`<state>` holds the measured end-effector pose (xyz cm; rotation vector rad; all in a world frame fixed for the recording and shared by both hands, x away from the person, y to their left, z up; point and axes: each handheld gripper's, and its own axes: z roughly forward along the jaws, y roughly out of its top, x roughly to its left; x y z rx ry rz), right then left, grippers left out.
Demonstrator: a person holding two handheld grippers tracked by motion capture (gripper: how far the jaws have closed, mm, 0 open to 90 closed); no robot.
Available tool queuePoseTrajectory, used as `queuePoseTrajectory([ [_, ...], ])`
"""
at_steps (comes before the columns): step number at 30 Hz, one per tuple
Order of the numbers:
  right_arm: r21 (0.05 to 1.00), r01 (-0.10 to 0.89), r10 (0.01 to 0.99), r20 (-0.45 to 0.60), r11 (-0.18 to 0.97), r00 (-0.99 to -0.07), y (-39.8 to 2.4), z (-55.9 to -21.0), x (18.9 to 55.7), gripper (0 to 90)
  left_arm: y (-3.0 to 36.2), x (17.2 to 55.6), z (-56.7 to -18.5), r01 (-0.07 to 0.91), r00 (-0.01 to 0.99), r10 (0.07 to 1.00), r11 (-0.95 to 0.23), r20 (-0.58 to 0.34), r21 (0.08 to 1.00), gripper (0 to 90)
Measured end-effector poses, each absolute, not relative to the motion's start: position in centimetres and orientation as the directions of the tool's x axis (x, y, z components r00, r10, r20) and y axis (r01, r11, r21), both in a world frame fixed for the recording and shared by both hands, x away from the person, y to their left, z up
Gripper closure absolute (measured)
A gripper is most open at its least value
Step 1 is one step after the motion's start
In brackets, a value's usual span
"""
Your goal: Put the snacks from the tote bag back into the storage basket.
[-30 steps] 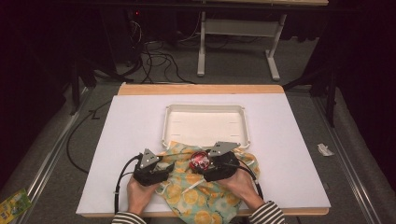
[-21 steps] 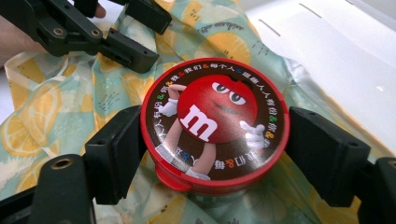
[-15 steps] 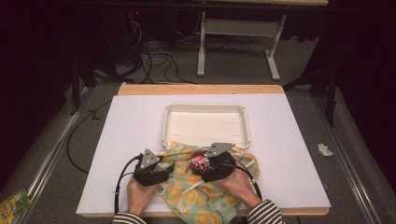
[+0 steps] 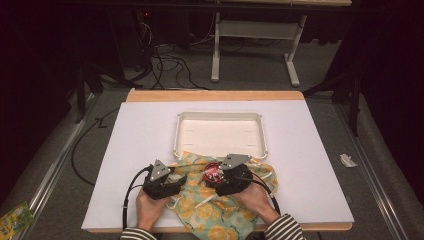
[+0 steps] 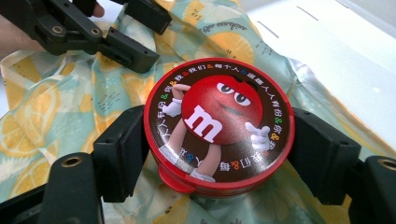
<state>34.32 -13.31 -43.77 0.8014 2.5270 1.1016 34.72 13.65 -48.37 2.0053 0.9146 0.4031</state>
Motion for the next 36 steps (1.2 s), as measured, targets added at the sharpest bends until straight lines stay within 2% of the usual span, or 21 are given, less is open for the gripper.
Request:
queuePoseTrajectory([
  [36,0.777,0.403,0.642,-0.002,0.484,-0.766,-16.9,-41.4,33.8,26.2,13.6,34.6,-48.4,0.442,0.678,0.733,-0.348,-0.054,0.827,40.5],
])
